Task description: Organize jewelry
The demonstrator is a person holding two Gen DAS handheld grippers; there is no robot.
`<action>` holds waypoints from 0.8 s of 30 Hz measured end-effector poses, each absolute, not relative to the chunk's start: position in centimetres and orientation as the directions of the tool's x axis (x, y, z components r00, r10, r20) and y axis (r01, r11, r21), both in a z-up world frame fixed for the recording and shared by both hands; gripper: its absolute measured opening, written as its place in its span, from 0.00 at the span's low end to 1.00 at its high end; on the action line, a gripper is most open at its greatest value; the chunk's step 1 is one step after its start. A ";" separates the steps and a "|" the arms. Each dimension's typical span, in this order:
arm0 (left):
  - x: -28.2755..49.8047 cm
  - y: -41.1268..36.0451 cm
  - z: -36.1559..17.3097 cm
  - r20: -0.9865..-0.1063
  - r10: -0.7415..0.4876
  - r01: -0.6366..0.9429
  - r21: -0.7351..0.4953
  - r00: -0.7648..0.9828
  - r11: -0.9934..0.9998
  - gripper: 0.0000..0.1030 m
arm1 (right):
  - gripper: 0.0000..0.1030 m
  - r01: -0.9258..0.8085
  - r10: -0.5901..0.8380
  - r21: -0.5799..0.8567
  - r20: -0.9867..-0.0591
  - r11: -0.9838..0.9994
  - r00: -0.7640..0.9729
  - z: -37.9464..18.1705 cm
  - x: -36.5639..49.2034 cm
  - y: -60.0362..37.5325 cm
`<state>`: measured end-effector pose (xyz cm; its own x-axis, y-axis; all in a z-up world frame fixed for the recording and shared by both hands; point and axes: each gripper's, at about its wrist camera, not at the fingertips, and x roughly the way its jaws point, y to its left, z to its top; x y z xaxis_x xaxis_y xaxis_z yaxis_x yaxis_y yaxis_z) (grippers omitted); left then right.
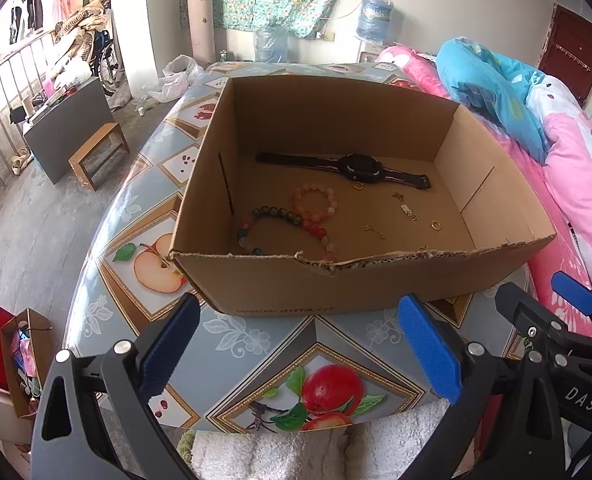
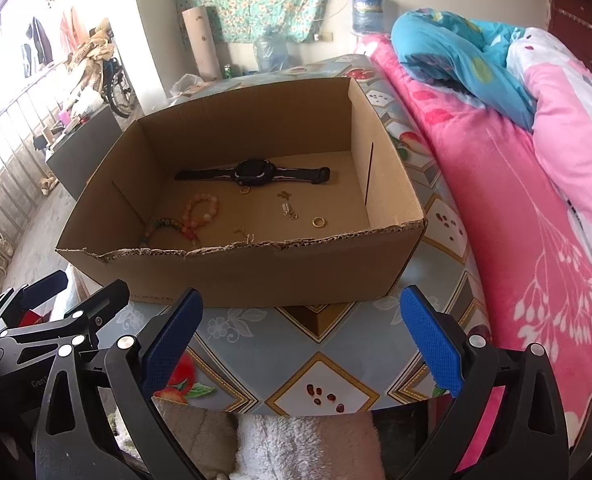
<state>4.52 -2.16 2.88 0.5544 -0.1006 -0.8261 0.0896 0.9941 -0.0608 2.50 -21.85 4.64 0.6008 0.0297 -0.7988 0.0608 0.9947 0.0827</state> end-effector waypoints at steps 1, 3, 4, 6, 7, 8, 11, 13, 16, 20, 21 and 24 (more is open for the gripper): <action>4.6 -2.2 2.8 -0.829 -0.101 0.090 -0.061 0.551 0.994 0.95 | 0.92 0.060 0.030 0.083 -0.801 0.995 0.599 4.6 2.6 -21.8; 4.7 -2.3 2.7 -0.831 -0.098 0.089 -0.058 0.547 0.994 0.95 | 0.92 0.062 0.029 0.081 -0.804 0.995 0.594 4.5 2.6 -21.9; 4.7 -2.3 2.6 -0.832 -0.098 0.089 -0.058 0.546 0.994 0.95 | 0.92 0.063 0.029 0.082 -0.806 0.995 0.592 4.4 2.7 -21.9; 4.7 -2.3 2.6 -0.833 -0.097 0.089 -0.057 0.544 0.994 0.94 | 0.92 0.065 0.027 0.081 -0.806 0.995 0.591 4.4 2.7 -21.8; 4.7 -2.3 2.5 -0.834 -0.093 0.089 -0.053 0.545 0.995 0.95 | 0.92 0.066 0.023 0.077 -0.807 0.995 0.590 4.4 2.7 -21.8; 4.7 -2.3 2.5 -0.834 -0.091 0.088 -0.051 0.545 0.995 0.95 | 0.92 0.068 0.022 0.077 -0.808 0.995 0.588 4.3 2.7 -21.8; 4.7 -2.4 2.4 -0.835 -0.089 0.087 -0.049 0.542 0.995 0.94 | 0.92 0.070 0.023 0.079 -0.810 0.994 0.585 4.2 2.8 -22.0; 4.7 -2.4 2.4 -0.836 -0.090 0.087 -0.051 0.542 0.995 0.95 | 0.92 0.073 0.021 0.078 -0.811 0.994 0.585 4.1 2.8 -22.0; 4.7 -2.4 2.4 -0.836 -0.089 0.087 -0.049 0.542 0.995 0.95 | 0.92 0.075 0.021 0.079 -0.814 0.994 0.581 4.0 2.8 -22.1; 4.7 -2.4 2.3 -0.838 -0.090 0.087 -0.051 0.538 0.995 0.95 | 0.92 0.076 0.018 0.076 -0.815 0.994 0.579 3.9 2.8 -22.2; 4.7 -2.4 2.3 -0.838 -0.090 0.086 -0.052 0.537 0.995 0.94 | 0.92 0.076 0.017 0.075 -0.815 0.994 0.580 3.9 2.8 -22.2; 4.8 -2.4 2.3 -0.838 -0.090 0.088 -0.051 0.538 0.995 0.94 | 0.92 0.075 0.018 0.075 -0.814 0.994 0.580 3.9 2.9 -22.2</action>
